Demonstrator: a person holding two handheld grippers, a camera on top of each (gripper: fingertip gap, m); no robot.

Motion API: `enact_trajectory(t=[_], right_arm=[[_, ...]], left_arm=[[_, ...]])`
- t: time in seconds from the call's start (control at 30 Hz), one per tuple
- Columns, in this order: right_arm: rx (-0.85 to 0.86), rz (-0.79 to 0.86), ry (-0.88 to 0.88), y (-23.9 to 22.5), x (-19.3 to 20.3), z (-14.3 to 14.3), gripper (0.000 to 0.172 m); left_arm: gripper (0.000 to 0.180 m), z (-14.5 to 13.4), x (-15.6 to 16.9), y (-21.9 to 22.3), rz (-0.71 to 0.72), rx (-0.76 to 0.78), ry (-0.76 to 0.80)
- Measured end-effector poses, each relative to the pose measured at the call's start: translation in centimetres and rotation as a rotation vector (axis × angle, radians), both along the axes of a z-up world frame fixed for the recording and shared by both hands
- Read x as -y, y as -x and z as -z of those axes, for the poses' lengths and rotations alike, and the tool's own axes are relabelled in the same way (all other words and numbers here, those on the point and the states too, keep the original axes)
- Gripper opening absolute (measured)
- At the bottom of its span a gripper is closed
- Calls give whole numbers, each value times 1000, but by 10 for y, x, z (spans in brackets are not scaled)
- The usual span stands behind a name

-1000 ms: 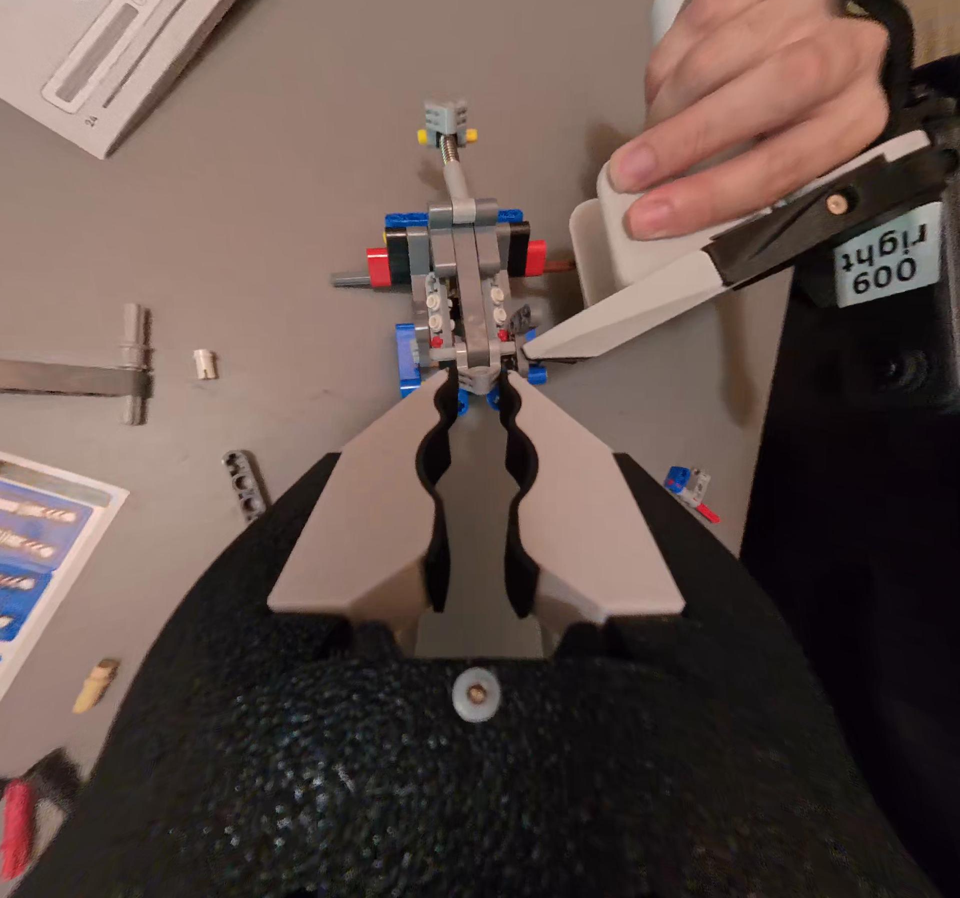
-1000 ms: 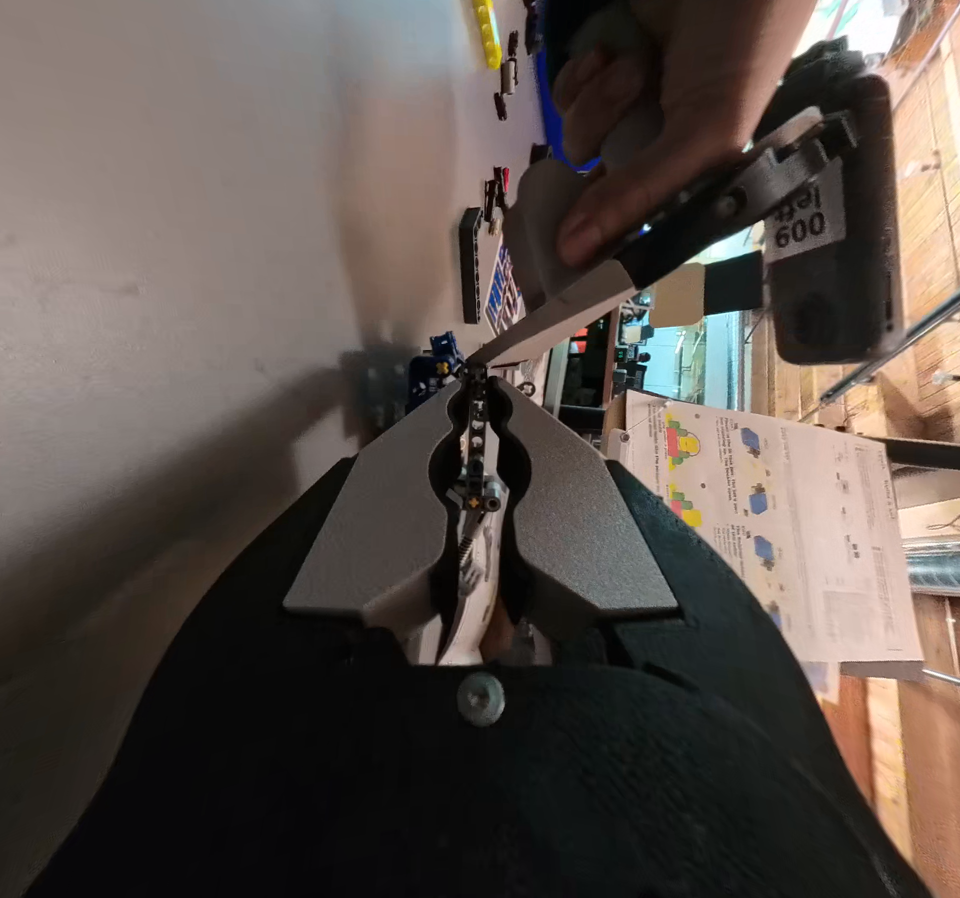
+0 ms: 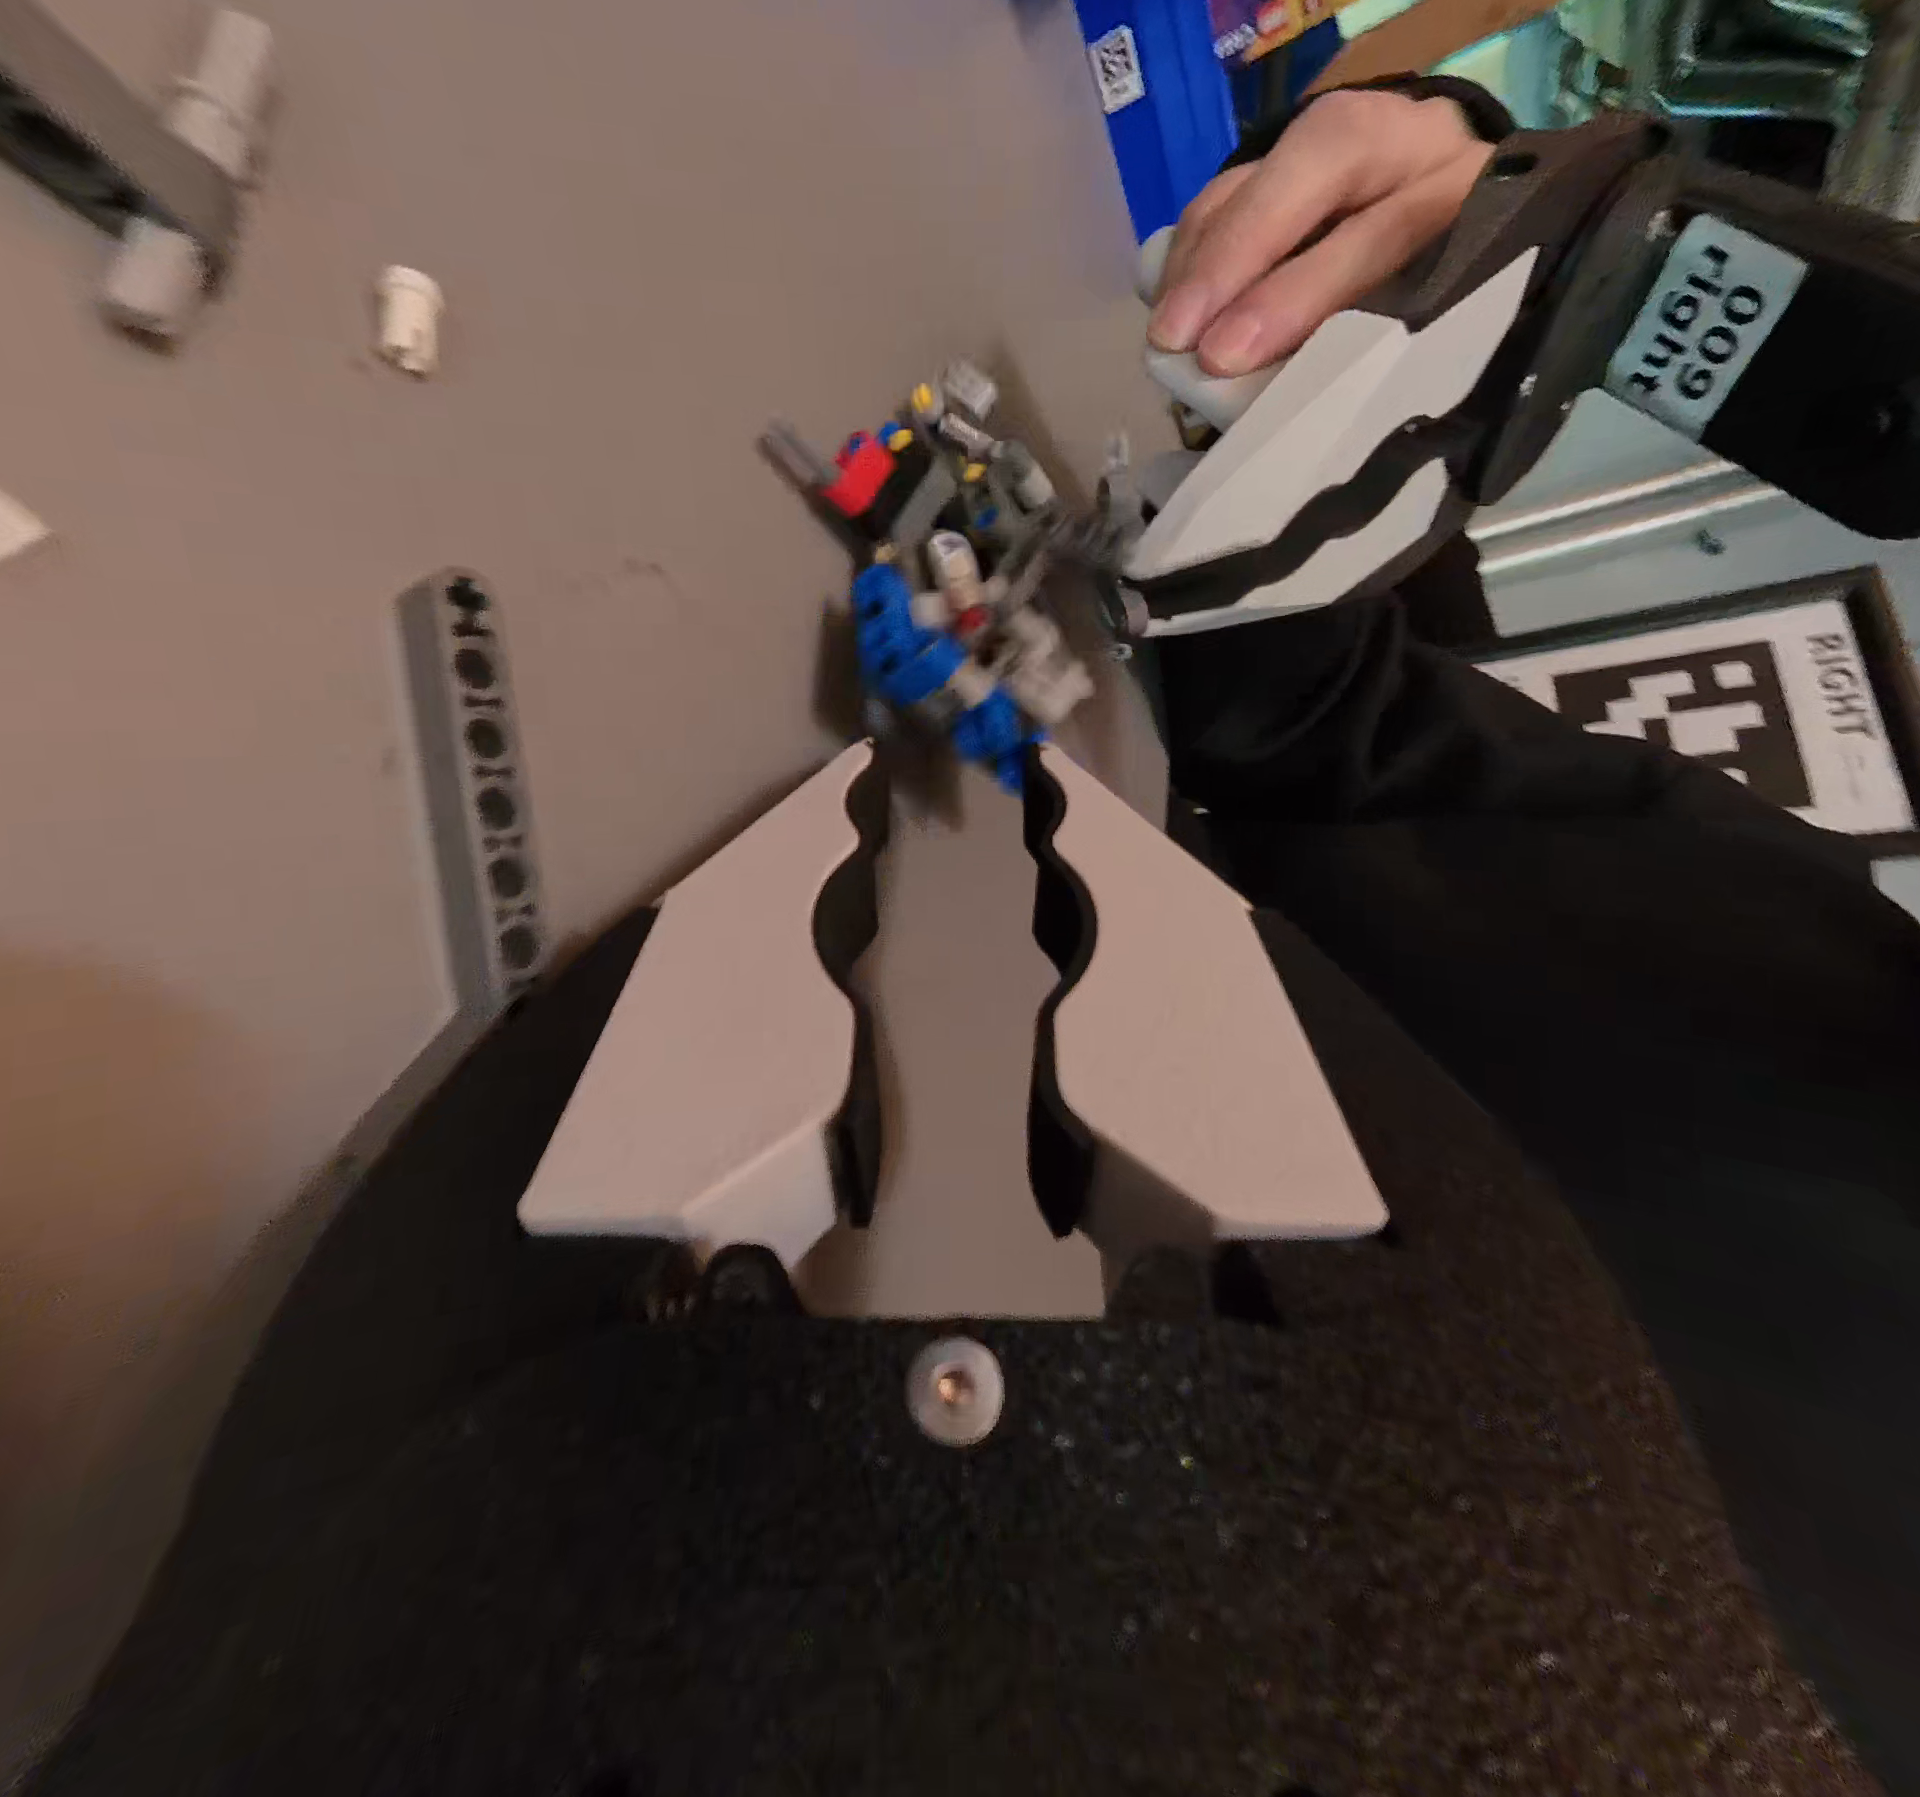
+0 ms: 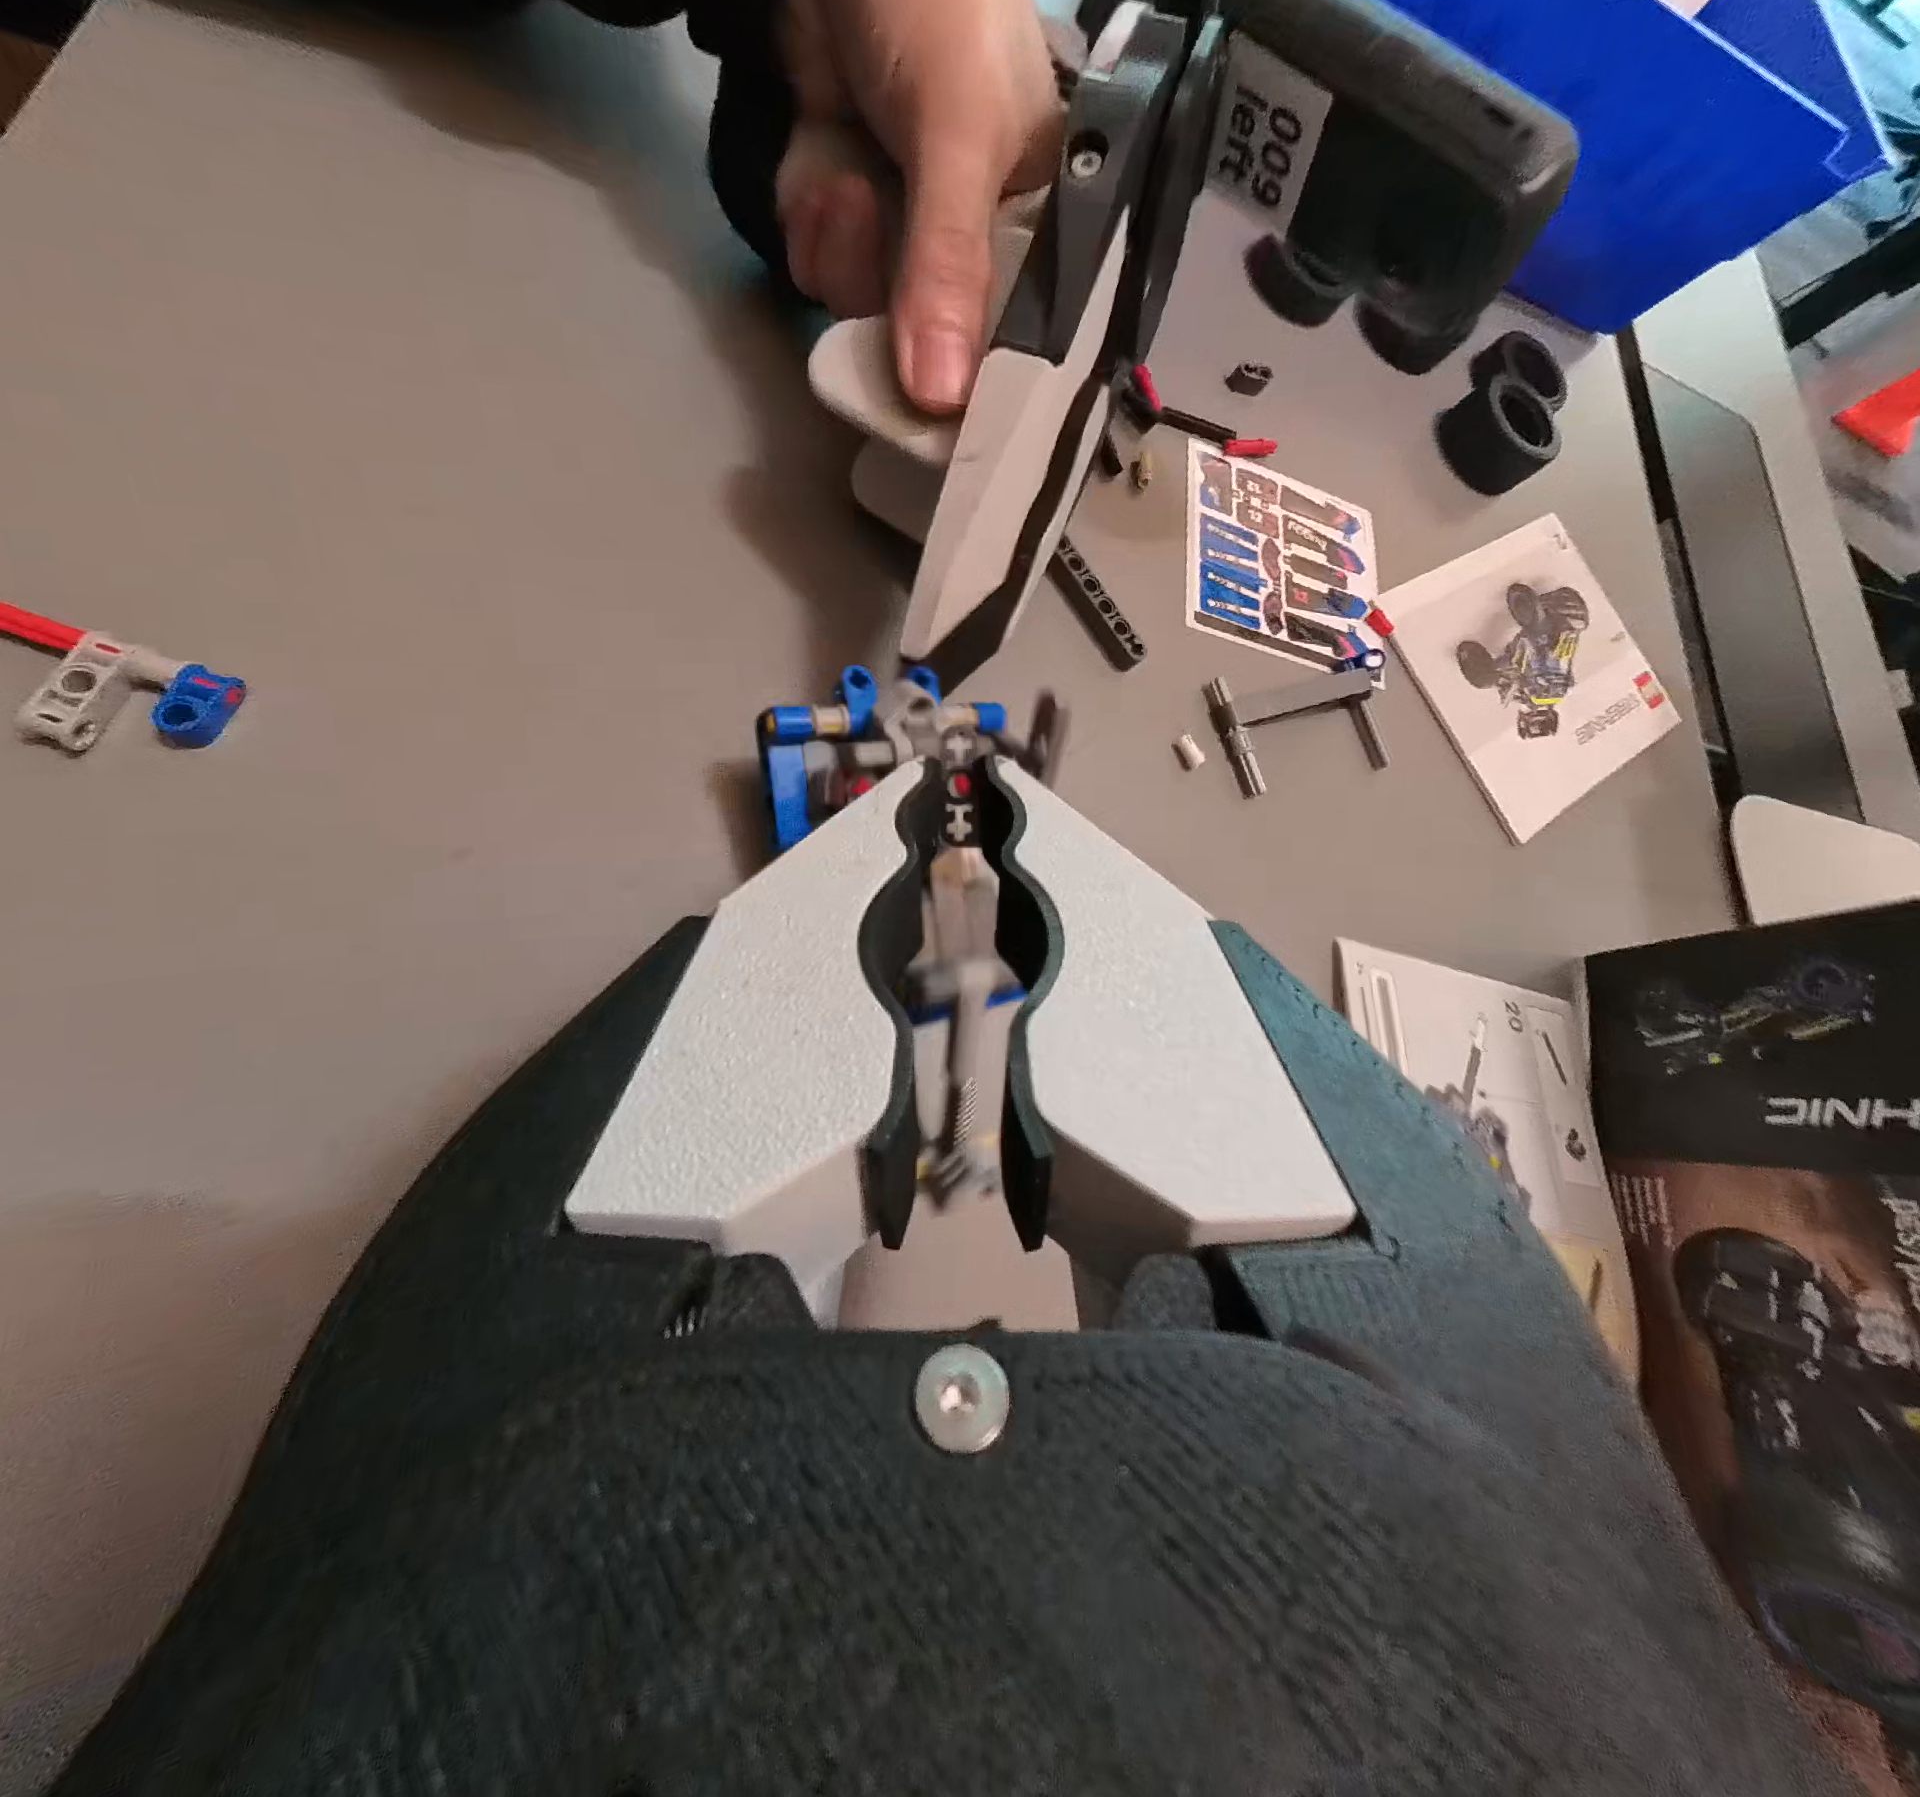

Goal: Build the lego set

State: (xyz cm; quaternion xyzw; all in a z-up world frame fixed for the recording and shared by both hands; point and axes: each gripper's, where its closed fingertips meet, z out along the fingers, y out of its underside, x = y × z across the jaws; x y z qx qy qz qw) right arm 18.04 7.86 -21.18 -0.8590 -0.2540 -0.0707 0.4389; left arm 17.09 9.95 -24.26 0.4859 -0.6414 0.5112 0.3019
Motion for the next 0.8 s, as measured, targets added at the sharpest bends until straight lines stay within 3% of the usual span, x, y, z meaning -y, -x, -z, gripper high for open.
enact_trajectory(t=[0.13, 0.2, 0.3, 0.43, 0.6, 0.73, 0.8], right_arm=[[8, -13, -18, -8, -11, -6, 4], [41, 8, -66, -10, -14, -15, 4], [151, 45, -149, -9, -10, -26, 4], [352, 161, -255, 0, 0, -33, 4], [729, 157, -259, 24, 6, -23, 4], [800, 125, -251, 38, 5, -16, 4], [750, 113, -269, 43, 6, -15, 4]], left_arm=[[23, 6, -12, 2, 3, 72, -106], [22, 10, -20, 3, 1, 181, -212], [11, -11, -31, -11, -111, 502, -355], [11, -52, -9, 4, -149, 932, -485], [18, -55, 31, 25, -119, 847, -345], [15, -50, 38, 31, -114, 791, -297], [12, -50, 39, 35, -107, 798, -275]])
